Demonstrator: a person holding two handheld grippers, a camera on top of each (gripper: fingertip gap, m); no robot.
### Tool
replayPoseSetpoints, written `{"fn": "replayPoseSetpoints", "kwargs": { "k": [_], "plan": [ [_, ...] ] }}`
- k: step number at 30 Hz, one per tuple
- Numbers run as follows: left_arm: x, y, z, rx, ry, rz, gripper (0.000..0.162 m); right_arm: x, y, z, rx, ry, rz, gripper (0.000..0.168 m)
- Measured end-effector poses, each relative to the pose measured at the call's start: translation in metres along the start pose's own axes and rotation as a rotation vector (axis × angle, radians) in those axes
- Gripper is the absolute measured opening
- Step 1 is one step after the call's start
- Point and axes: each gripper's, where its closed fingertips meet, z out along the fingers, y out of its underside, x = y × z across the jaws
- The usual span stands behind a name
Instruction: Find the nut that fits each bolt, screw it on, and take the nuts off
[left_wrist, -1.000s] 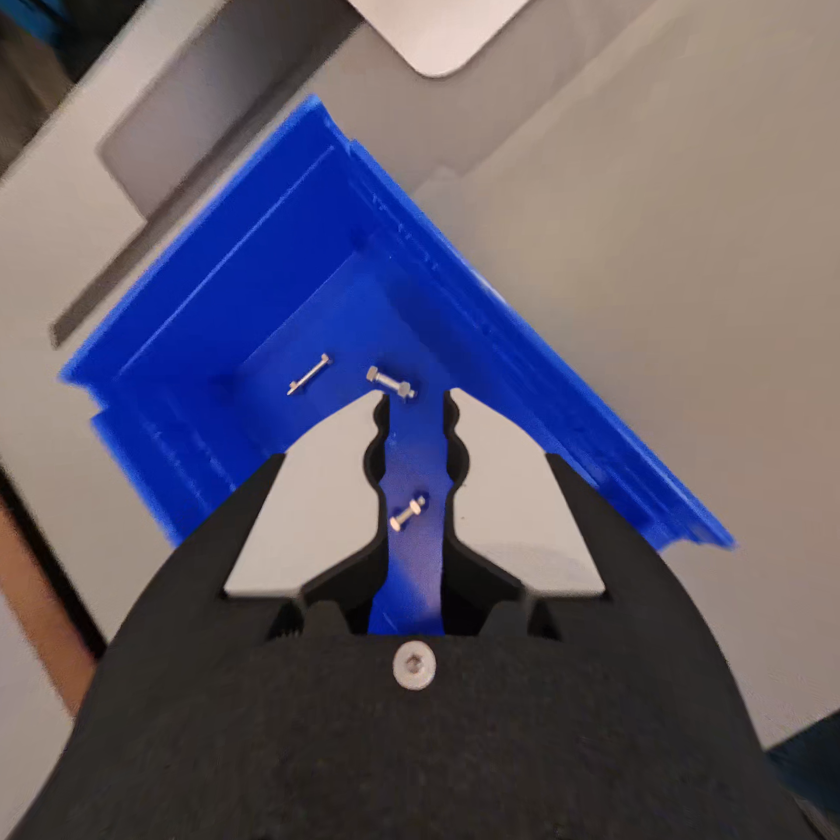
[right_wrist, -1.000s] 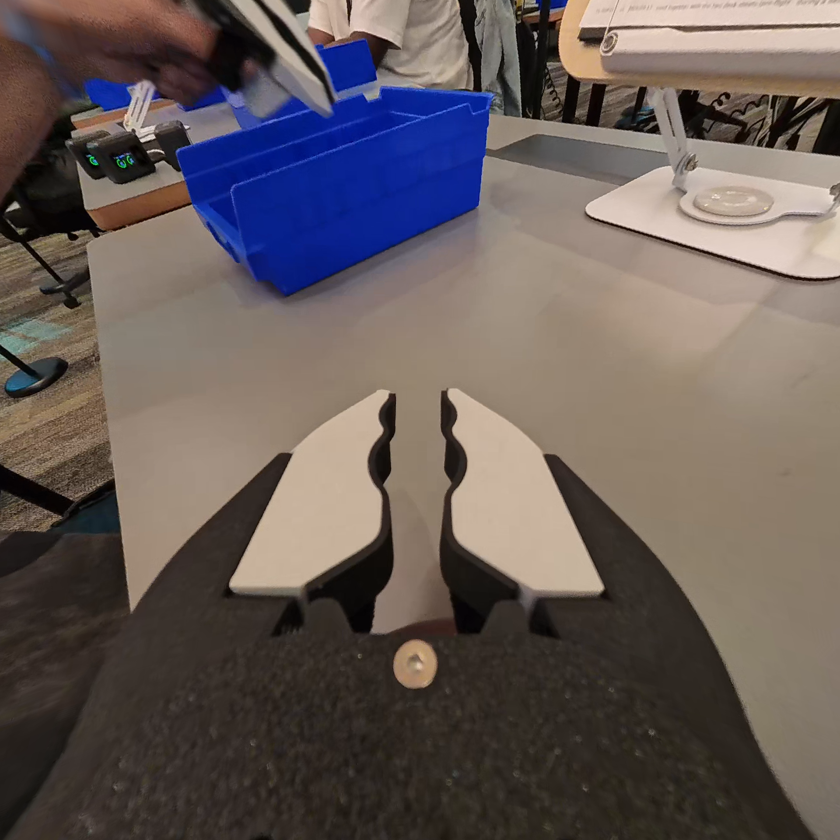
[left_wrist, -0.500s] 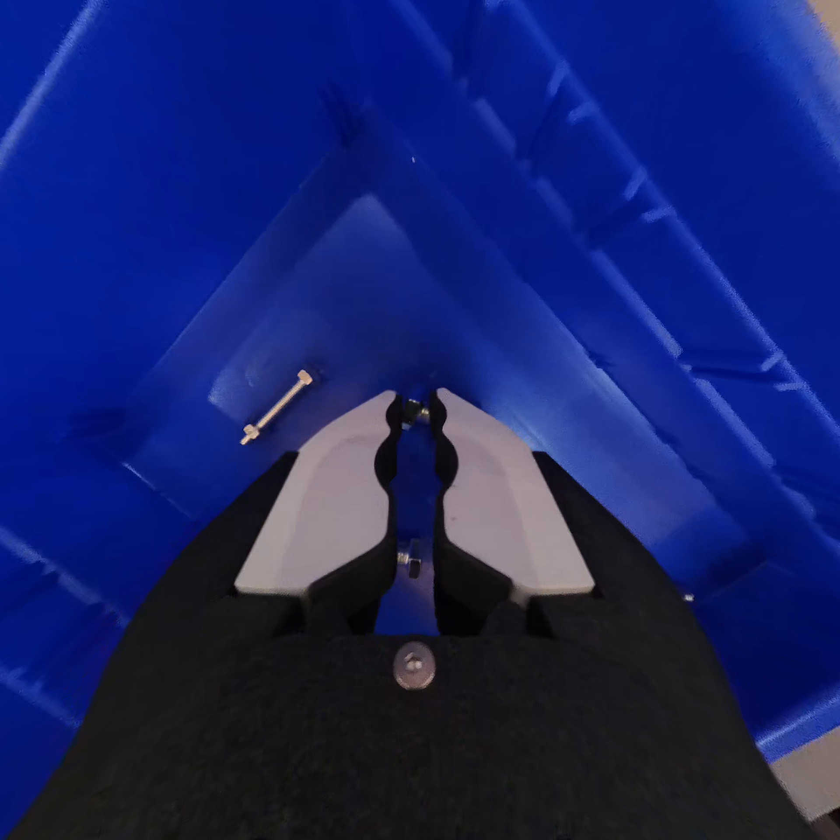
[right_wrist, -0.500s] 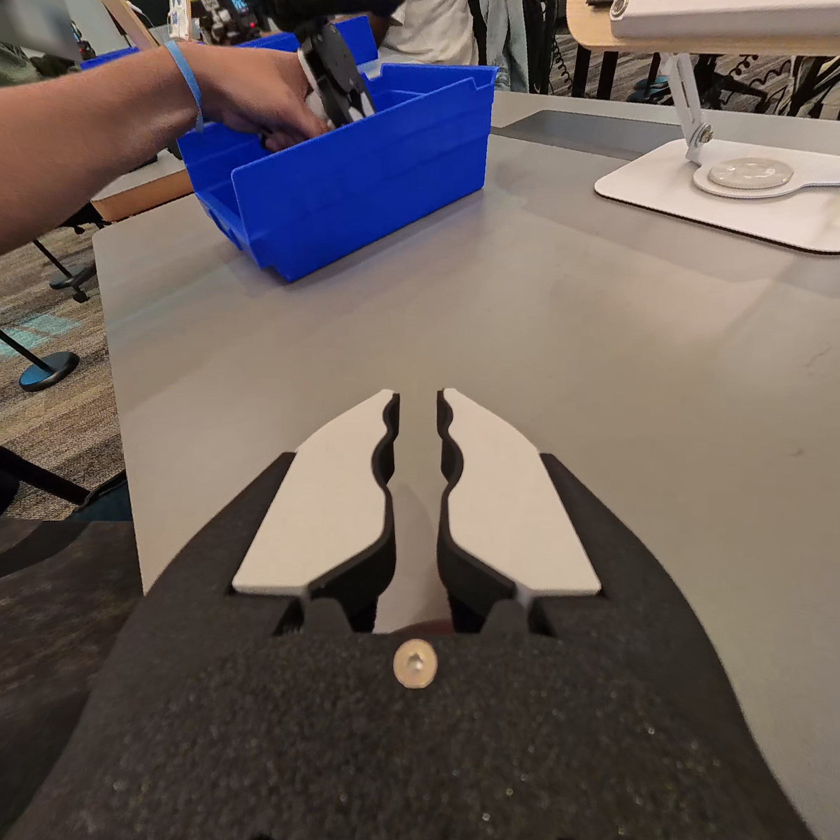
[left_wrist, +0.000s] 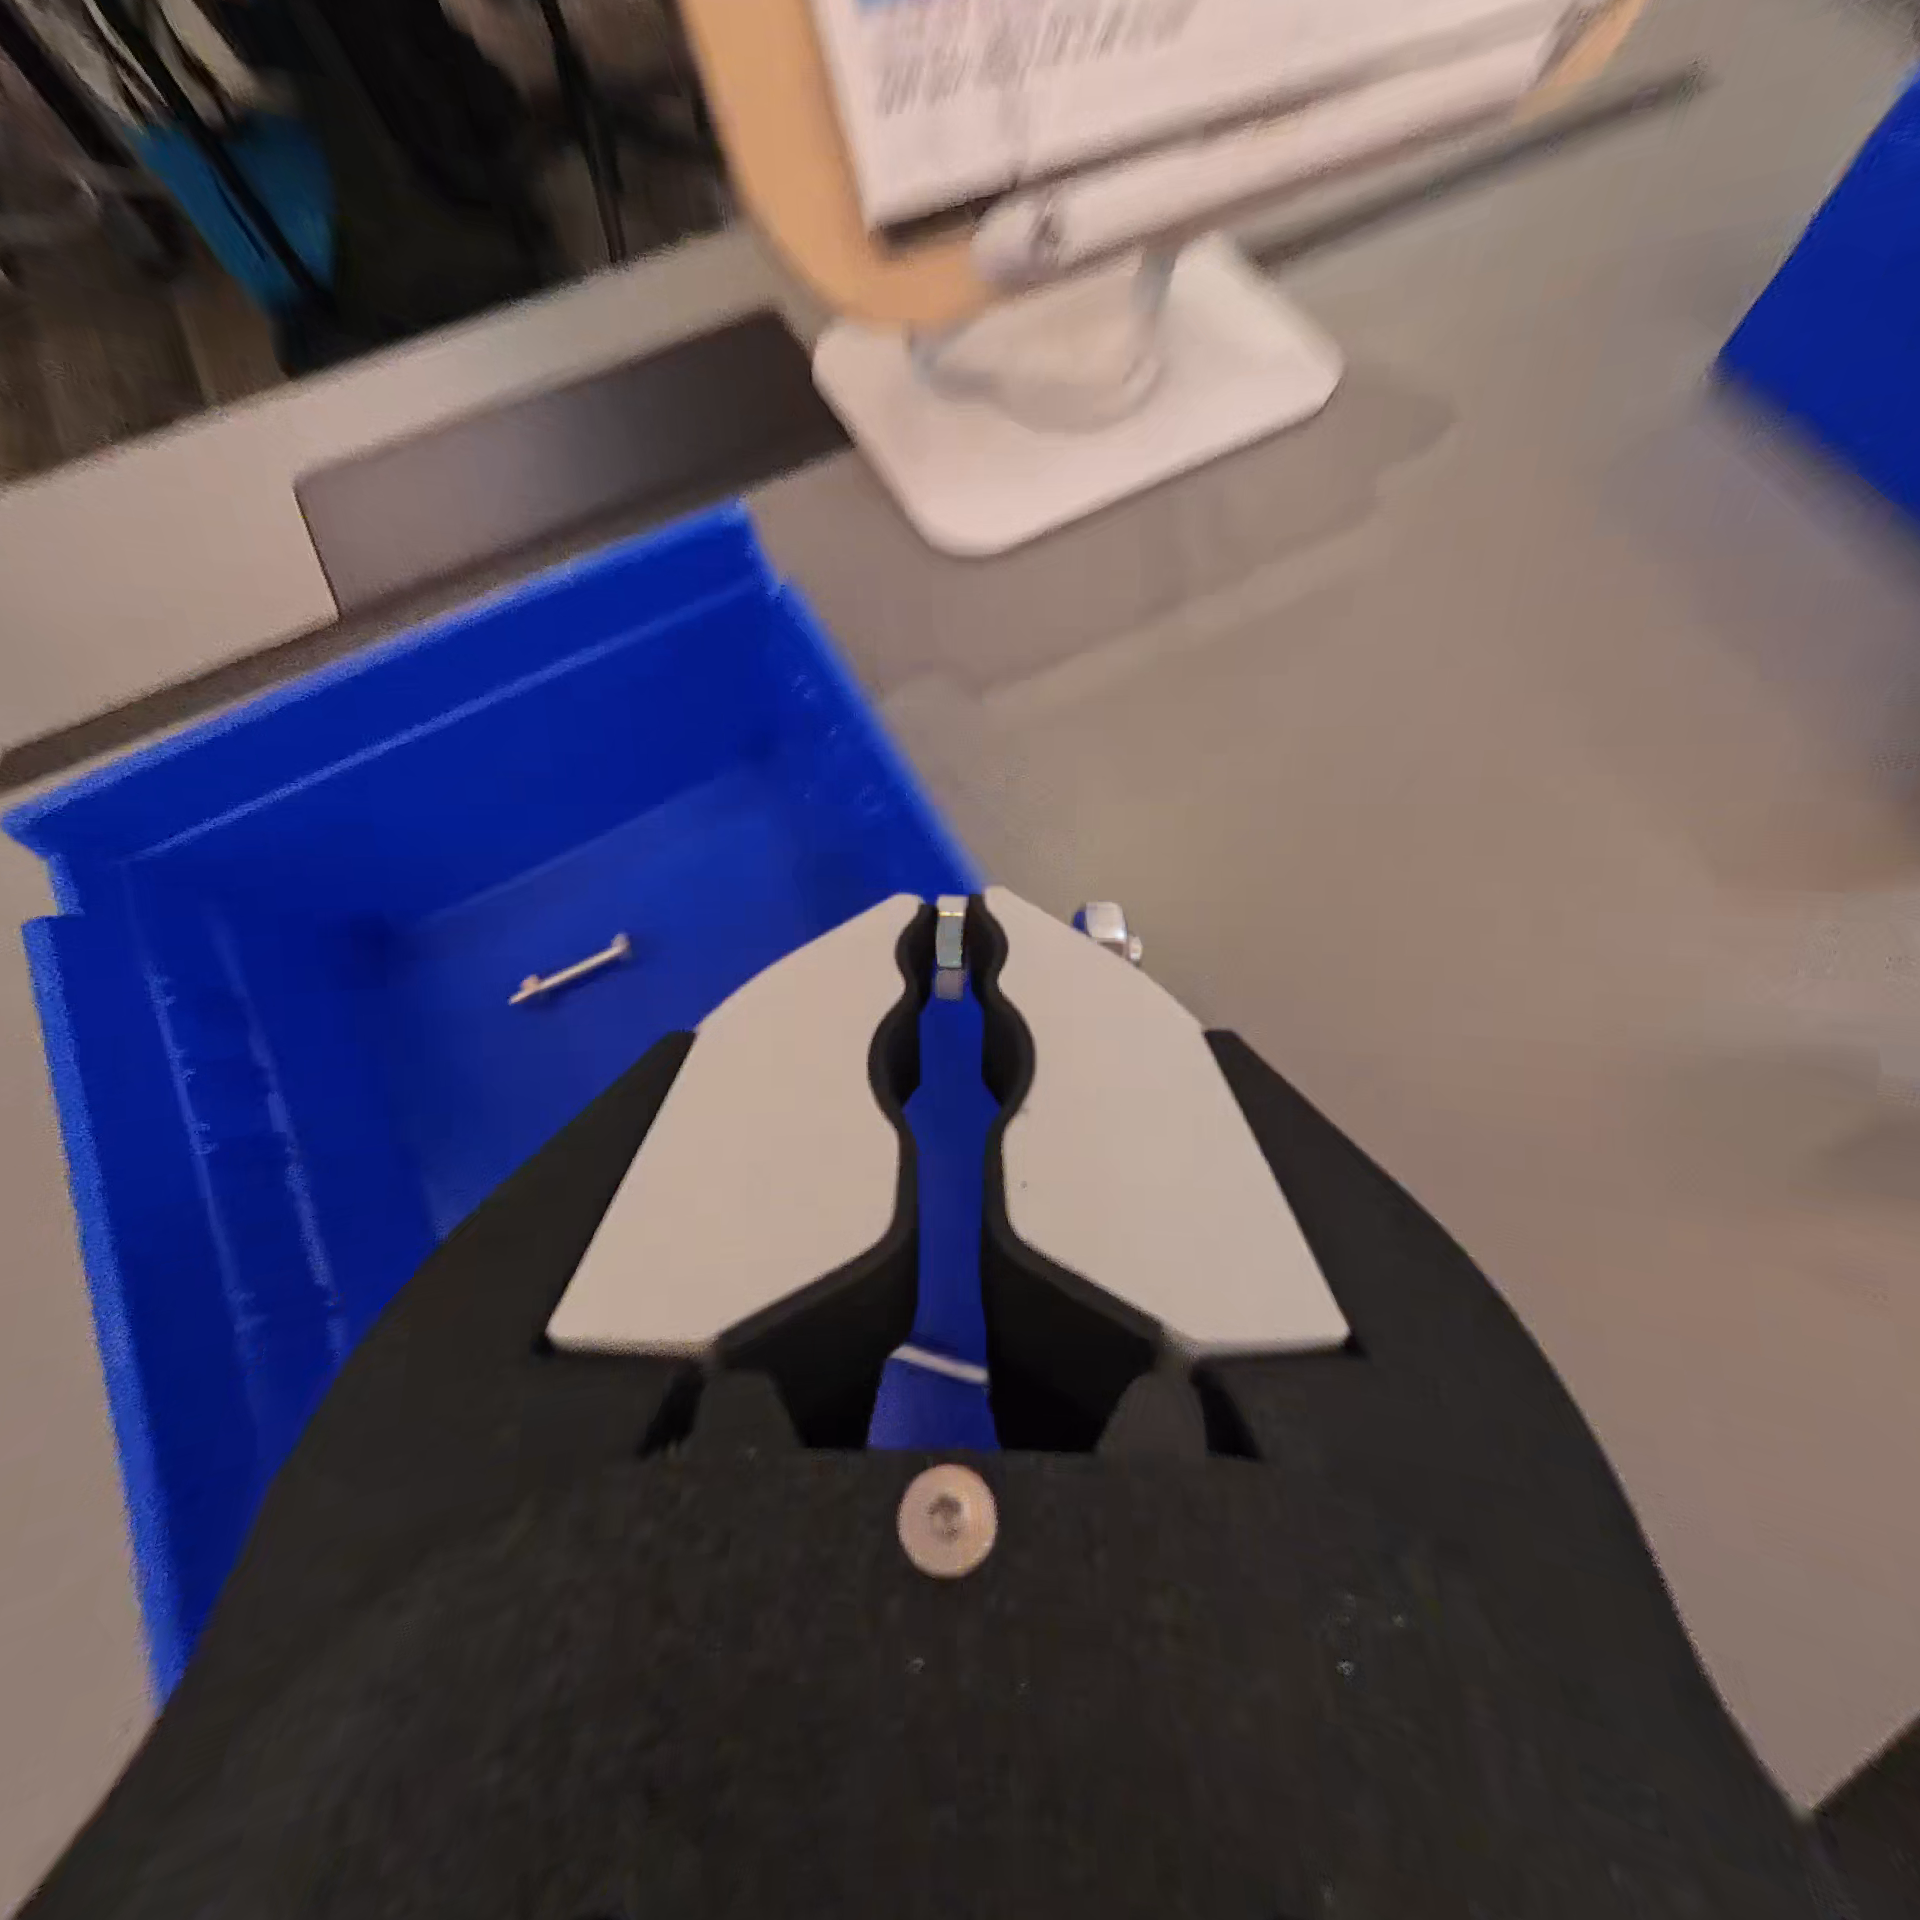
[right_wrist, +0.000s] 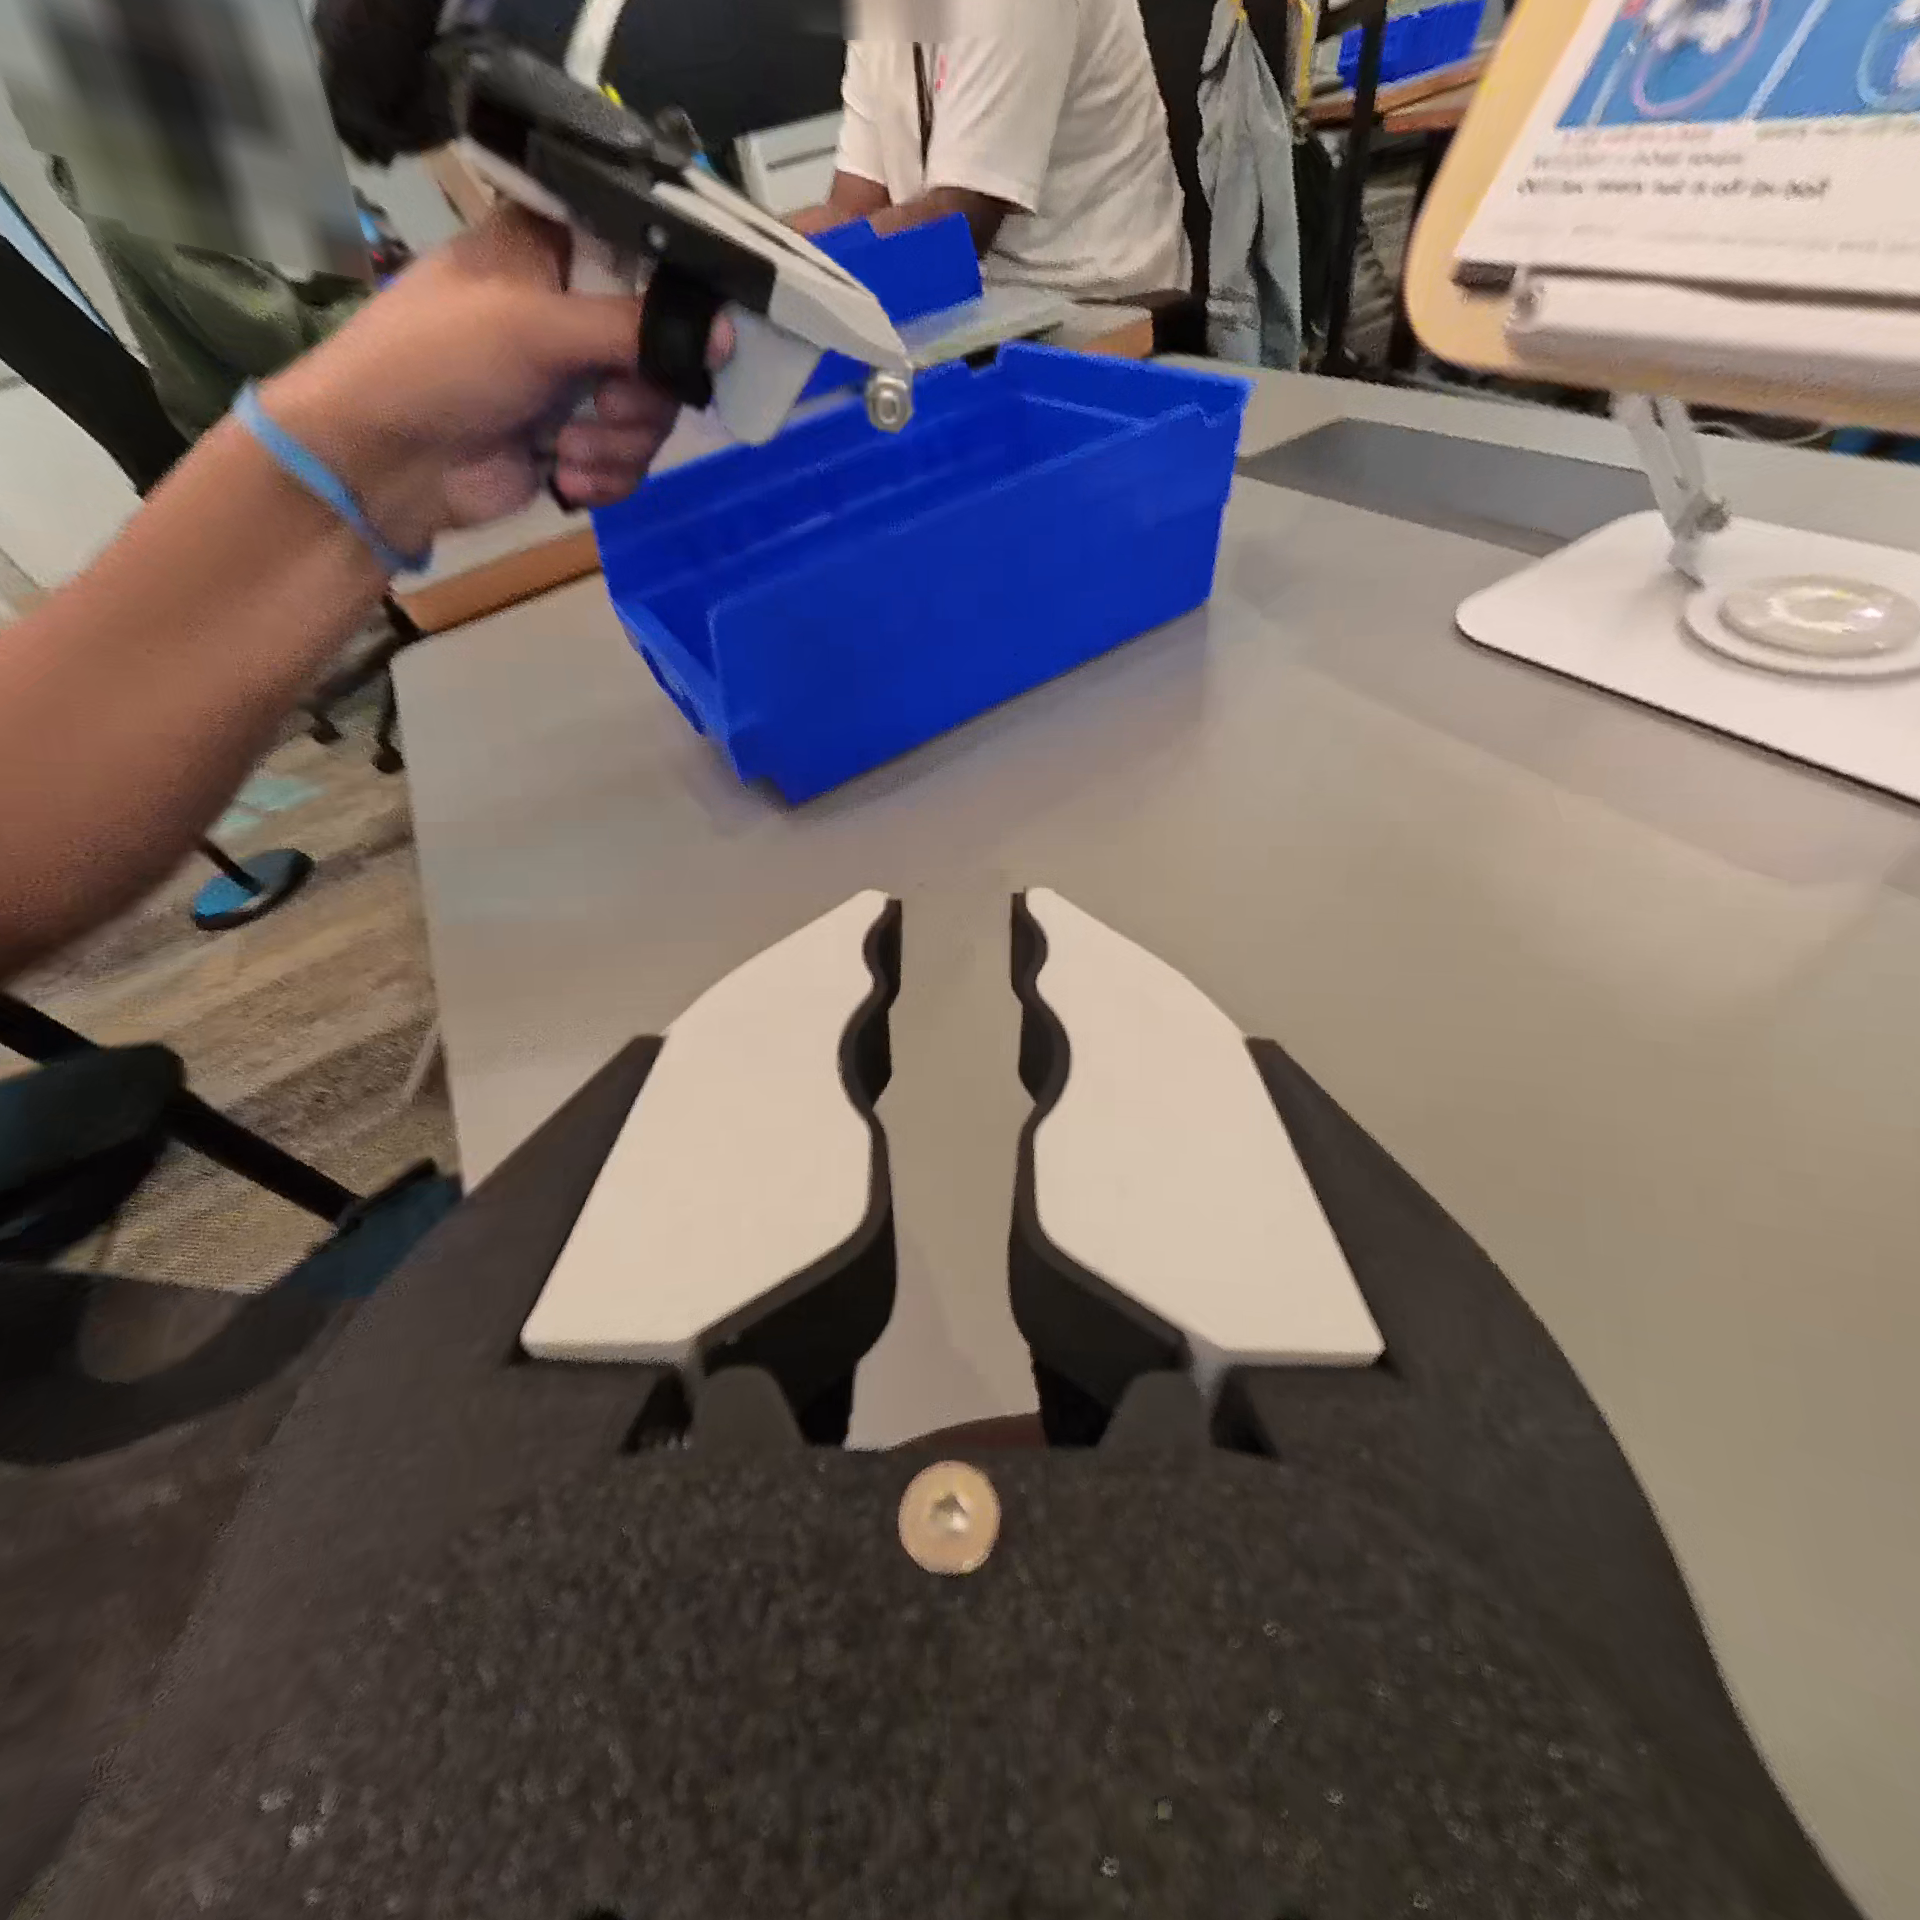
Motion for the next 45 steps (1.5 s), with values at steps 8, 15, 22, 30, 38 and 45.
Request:
{"fn": "replayPoseSetpoints", "kwargs": {
  "k": [8, 15, 22, 30, 38, 45],
  "plan": [
    [0.141, -0.028, -0.027, 0.179, 0.104, 0.014, 0.006, -0.018, -0.047, 0.041, 0.139, 0.132, -0.13, 0.04],
    [0.189, -0.012, -0.009, 0.117, 0.188, 0.059, 0.006, -0.031, -0.038, 0.048, 0.106, 0.102, -0.166, 0.036],
    [0.195, -0.01, -0.008, 0.113, 0.21, 0.049, 0.006, -0.019, -0.032, 0.046, 0.051, 0.164, -0.214, 0.022],
    [0.198, -0.005, -0.005, 0.093, 0.222, 0.064, 0.006, -0.022, -0.035, 0.045, 0.061, 0.169, -0.257, 0.02],
    [0.206, -0.009, -0.011, 0.113, 0.349, -0.004, 0.006, -0.023, -0.039, 0.037, 0.041, 0.263, -0.559, 0.02],
    [0.209, -0.026, -0.038, 0.21, 0.551, -0.036, 0.037, -0.023, -0.042, 0.024, 0.052, 0.055, -0.422, 0.019]
  ]
}}
